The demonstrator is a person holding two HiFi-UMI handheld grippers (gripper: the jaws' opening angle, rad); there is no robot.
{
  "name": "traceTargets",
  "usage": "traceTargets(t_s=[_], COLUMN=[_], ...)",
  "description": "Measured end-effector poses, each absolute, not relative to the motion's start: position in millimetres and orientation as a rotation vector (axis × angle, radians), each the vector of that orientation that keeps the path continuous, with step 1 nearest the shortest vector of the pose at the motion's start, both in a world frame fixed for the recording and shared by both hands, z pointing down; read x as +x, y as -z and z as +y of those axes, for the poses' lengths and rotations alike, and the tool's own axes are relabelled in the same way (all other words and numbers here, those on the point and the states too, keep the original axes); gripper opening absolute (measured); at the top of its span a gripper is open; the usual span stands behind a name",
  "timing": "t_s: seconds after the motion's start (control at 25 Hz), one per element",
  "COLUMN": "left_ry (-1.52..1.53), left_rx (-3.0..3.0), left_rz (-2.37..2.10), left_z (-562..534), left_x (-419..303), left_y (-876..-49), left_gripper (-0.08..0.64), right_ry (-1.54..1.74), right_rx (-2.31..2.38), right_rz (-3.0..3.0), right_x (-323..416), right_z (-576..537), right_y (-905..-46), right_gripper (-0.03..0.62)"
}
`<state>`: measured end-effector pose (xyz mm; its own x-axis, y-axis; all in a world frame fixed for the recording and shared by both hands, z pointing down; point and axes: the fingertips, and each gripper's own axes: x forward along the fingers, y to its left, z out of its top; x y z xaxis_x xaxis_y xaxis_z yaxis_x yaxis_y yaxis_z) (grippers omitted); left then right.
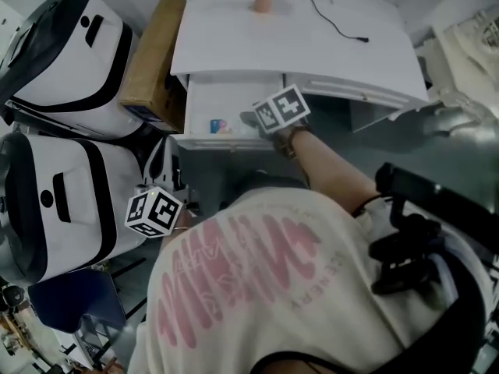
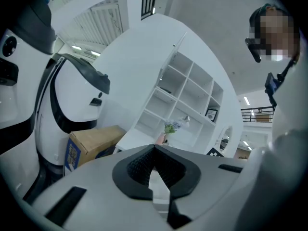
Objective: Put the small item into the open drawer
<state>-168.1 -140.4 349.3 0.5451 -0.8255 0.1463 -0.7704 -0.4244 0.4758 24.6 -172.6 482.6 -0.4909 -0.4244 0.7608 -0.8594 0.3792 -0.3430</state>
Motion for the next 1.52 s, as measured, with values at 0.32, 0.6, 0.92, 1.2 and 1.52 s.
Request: traceTargets(t_s=[0.32, 0.6, 0.92, 1.2, 1.52], left_ry=[0.174, 0.216, 0.201, 0.2, 0.2], left_rx=[2.356, 2.471, 2.509, 2.522, 2.536], left_rz=[-1.245, -1.2, -1.165, -1.143, -1.151], left_z=[-120, -101, -82, -72, -67], left_x=[-169, -168, -161, -157, -164], left_y=[-320, -283, -287, -290, -290], left_gripper=[0.028, 0.029, 0.028, 0.028, 0.028], right_ry=[-1.058, -0.95, -0.734, -0.673, -0.69], right_rx=[1.29, 1.512, 1.58, 1.564, 1.558], right_rz=[-2.328, -2.486, -2.45, -2.427, -2.423], right_x=[21, 44, 42, 41, 35], right_z=[-146, -117, -84, -69, -63], right_y=[-385, -313, -299, -300, -306], right_gripper=[0.176, 0.079, 0.04, 0.021, 0.021])
